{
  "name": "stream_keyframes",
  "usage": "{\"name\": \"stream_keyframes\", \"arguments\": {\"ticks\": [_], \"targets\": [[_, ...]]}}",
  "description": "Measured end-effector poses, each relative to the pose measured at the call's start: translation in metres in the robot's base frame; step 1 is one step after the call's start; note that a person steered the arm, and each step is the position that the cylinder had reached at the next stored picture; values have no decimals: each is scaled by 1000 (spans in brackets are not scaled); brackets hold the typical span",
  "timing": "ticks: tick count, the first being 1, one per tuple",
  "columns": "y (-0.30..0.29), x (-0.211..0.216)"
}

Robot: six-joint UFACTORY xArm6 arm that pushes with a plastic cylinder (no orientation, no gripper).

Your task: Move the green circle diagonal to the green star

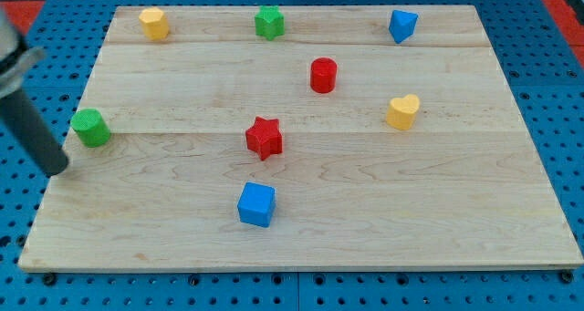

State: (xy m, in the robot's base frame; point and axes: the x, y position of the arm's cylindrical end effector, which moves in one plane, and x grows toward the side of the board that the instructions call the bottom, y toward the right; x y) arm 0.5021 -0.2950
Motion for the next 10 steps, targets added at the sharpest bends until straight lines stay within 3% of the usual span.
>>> {"name": "stream_keyframes", "arguments": {"ticks": [2,5,10], "targets": [[48,-73],[89,-60],[93,-76]]}}
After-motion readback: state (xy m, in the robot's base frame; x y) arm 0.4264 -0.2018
